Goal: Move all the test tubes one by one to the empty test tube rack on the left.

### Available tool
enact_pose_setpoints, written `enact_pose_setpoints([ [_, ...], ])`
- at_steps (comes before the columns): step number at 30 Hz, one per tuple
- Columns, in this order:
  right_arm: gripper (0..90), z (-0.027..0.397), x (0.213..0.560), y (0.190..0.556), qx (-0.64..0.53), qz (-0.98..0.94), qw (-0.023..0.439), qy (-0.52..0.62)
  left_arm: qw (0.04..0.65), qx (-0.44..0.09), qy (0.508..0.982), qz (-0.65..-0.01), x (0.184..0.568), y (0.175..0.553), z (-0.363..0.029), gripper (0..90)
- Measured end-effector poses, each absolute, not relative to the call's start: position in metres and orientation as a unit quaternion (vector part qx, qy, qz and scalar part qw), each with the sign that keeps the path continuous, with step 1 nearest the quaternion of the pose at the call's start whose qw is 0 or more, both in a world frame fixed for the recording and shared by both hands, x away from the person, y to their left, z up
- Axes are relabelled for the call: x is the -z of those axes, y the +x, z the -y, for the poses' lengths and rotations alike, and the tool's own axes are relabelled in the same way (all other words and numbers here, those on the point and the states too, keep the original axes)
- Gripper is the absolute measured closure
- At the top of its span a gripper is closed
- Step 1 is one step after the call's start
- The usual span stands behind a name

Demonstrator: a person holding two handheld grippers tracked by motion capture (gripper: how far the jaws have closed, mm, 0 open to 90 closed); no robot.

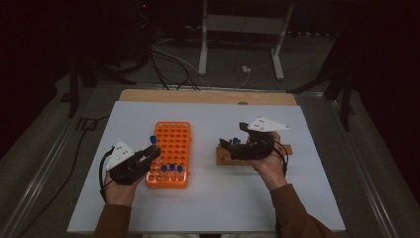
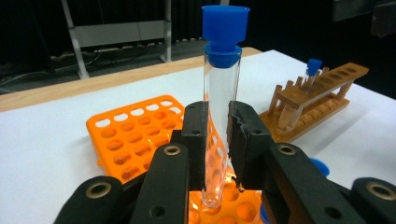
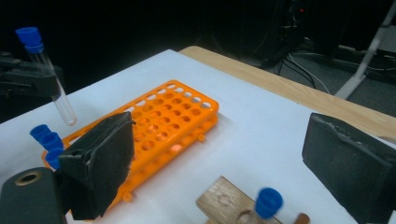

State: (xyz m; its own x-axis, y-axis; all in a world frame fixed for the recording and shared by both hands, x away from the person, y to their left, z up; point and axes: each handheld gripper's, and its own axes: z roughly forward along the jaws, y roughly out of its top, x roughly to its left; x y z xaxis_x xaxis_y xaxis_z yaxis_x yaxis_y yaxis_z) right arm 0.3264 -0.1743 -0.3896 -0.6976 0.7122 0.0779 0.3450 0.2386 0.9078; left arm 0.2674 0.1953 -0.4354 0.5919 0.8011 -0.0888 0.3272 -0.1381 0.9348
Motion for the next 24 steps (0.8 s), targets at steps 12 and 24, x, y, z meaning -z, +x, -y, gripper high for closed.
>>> enact_pose_setpoints([
  [12, 9.4, 0.193, 0.393, 0.325, -0.513, -0.756, 0.186, 0.36, 0.519, -0.214, 0.724, -0.4, 0.452, 0.261, -0.197, 77.8],
  [24, 9.6, 0.195, 0.399, 0.325, -0.514, -0.755, 0.181, 0.364, 0.517, -0.207, 0.733, -0.392, 0.462, 0.252, -0.2, 77.8],
])
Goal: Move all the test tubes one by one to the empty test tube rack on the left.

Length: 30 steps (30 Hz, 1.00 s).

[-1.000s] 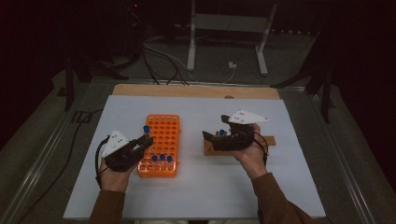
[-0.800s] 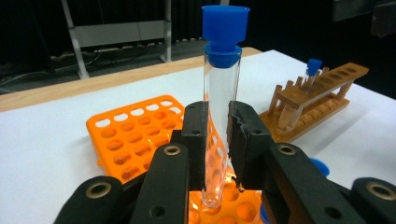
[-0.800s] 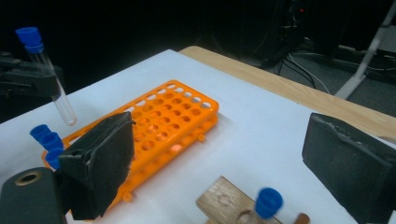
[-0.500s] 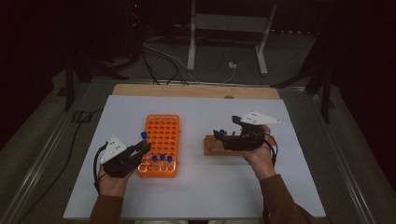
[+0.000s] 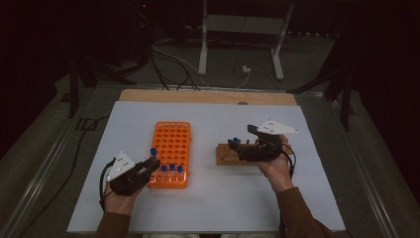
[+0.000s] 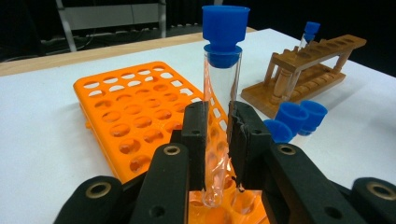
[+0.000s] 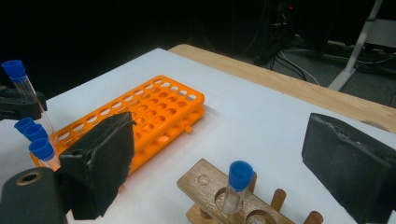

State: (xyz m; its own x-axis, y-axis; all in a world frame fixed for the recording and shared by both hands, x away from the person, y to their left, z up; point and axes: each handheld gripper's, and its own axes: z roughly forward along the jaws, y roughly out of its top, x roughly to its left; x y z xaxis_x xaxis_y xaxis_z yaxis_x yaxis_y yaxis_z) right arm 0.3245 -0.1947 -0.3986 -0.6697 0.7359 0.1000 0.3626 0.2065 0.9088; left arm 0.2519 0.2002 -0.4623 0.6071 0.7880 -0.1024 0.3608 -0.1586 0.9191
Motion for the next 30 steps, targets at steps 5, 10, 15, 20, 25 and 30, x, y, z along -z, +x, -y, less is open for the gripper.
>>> enact_pose_setpoints([
  [5, 9.6, 0.196, 0.4, 0.325, -0.514, -0.755, 0.181, 0.365, 0.512, -0.201, 0.739, -0.389, 0.468, 0.249, -0.201, 77.8],
  [10, 9.6, 0.197, 0.401, 0.324, -0.515, -0.754, 0.18, 0.366, 0.502, -0.191, 0.751, -0.384, 0.474, 0.248, -0.199, 77.7],
  [15, 9.8, 0.199, 0.402, 0.324, -0.513, -0.755, 0.179, 0.368, 0.485, -0.181, 0.765, -0.383, 0.481, 0.248, -0.2, 77.7],
  [20, 9.8, 0.201, 0.404, 0.323, -0.514, -0.753, 0.177, 0.369, 0.468, -0.18, 0.779, -0.377, 0.485, 0.246, -0.2, 77.7],
  [25, 9.9, 0.201, 0.408, 0.324, -0.51, -0.755, 0.176, 0.373, 0.455, -0.179, 0.789, -0.373, 0.485, 0.246, -0.199, 77.8],
  [30, 9.9, 0.201, 0.409, 0.324, -0.509, -0.756, 0.176, 0.373, 0.439, -0.178, 0.799, -0.37, 0.487, 0.246, -0.197, 78.1],
])
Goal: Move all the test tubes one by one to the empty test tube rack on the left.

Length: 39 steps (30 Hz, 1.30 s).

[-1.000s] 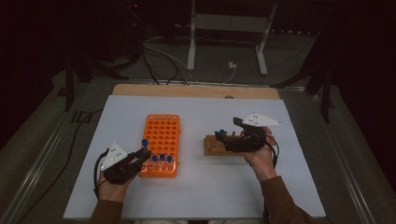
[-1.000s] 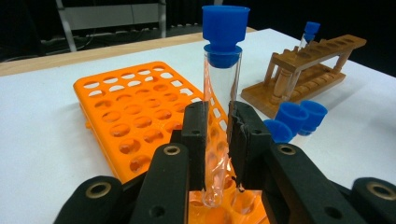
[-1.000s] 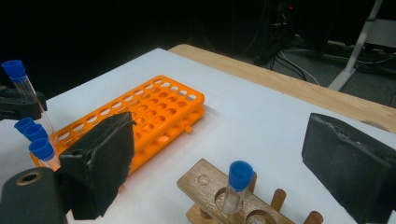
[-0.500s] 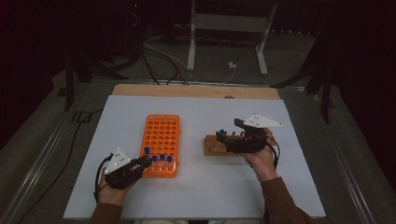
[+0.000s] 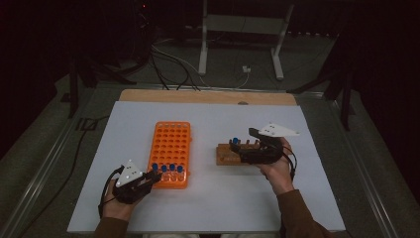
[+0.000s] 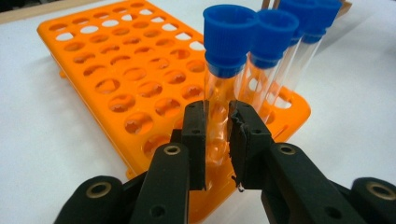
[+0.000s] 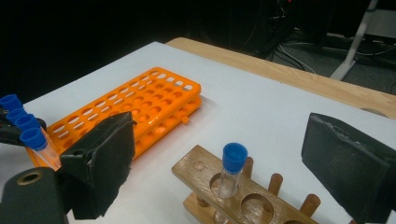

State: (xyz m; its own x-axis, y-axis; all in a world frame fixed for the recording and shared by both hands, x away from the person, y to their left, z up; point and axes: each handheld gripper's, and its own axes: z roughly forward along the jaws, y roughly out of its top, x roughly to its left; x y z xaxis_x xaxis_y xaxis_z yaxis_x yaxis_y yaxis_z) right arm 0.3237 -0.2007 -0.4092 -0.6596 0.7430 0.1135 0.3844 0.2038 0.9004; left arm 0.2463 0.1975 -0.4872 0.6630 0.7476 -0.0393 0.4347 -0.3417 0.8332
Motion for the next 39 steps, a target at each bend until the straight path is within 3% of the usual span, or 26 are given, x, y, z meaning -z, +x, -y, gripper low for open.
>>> enact_pose_setpoints([
  [15, 10.1, 0.202, 0.416, 0.326, -0.495, -0.758, 0.188, 0.38, 0.432, -0.168, 0.803, -0.374, 0.49, 0.247, -0.196, 76.9],
  [27, 10.5, 0.204, 0.43, 0.332, -0.482, -0.762, 0.182, 0.393, 0.473, -0.172, 0.774, -0.384, 0.484, 0.241, -0.202, 51.7],
  [33, 10.3, 0.201, 0.436, 0.336, -0.482, -0.764, 0.17, 0.393, 0.485, -0.177, 0.758, -0.4, 0.481, 0.24, -0.208, 45.4],
  [39, 15.8, 0.193, 0.446, 0.338, -0.466, -0.777, 0.175, 0.385, 0.486, -0.193, 0.74, -0.422, 0.478, 0.24, -0.211, 27.5],
])
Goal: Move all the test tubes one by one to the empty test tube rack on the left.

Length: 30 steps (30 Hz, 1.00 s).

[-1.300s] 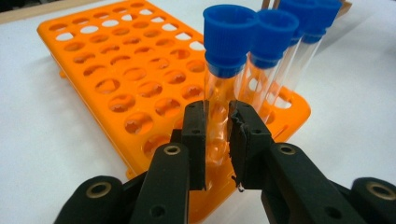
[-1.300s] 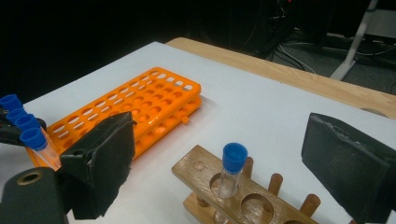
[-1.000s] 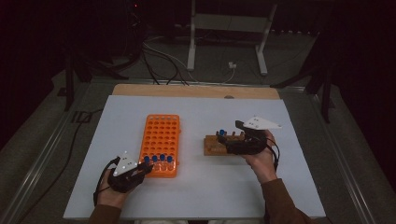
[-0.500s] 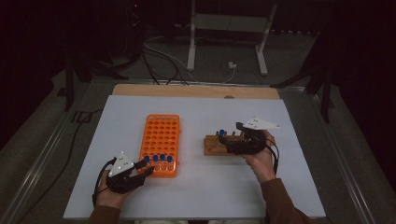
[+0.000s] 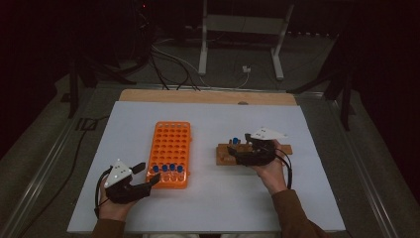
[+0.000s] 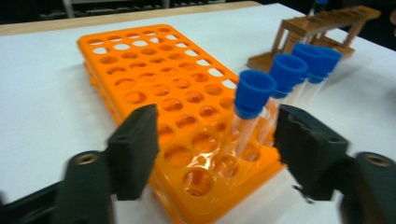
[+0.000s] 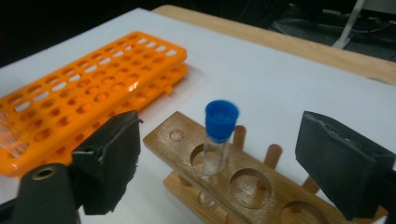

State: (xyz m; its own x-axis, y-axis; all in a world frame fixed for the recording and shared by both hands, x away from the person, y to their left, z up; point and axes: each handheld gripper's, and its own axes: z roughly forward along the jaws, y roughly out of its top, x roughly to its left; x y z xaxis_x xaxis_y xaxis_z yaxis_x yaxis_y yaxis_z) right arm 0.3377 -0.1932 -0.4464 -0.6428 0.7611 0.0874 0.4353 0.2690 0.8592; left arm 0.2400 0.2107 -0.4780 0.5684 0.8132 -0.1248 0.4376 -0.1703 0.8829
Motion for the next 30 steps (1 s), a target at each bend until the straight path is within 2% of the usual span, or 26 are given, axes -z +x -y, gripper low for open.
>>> enact_pose_setpoints([
  [3, 20.7, 0.189, 0.451, 0.339, -0.462, -0.781, 0.169, 0.384, 0.482, -0.194, 0.735, -0.436, 0.478, 0.241, -0.212, 15.6],
  [7, 33.8, 0.185, 0.455, 0.34, -0.459, -0.784, 0.172, 0.383, 0.485, -0.198, 0.73, -0.44, 0.477, 0.241, -0.214, 2.1],
  [11, 51.4, 0.182, 0.457, 0.34, -0.455, -0.788, 0.179, 0.374, 0.487, -0.2, 0.728, -0.439, 0.475, 0.24, -0.215, 1.0],
  [17, 65.9, 0.178, 0.46, 0.338, -0.447, -0.796, 0.188, 0.363, 0.484, -0.2, 0.73, -0.44, 0.476, 0.241, -0.215, 1.0],
  [25, 75.6, 0.175, 0.461, 0.337, -0.445, -0.796, 0.2, 0.36, 0.483, -0.199, 0.729, -0.442, 0.477, 0.241, -0.215, 1.0],
  [30, 76.4, 0.178, 0.461, 0.336, -0.447, -0.794, 0.199, 0.36, 0.484, -0.199, 0.727, -0.444, 0.477, 0.241, -0.215, 1.0],
])
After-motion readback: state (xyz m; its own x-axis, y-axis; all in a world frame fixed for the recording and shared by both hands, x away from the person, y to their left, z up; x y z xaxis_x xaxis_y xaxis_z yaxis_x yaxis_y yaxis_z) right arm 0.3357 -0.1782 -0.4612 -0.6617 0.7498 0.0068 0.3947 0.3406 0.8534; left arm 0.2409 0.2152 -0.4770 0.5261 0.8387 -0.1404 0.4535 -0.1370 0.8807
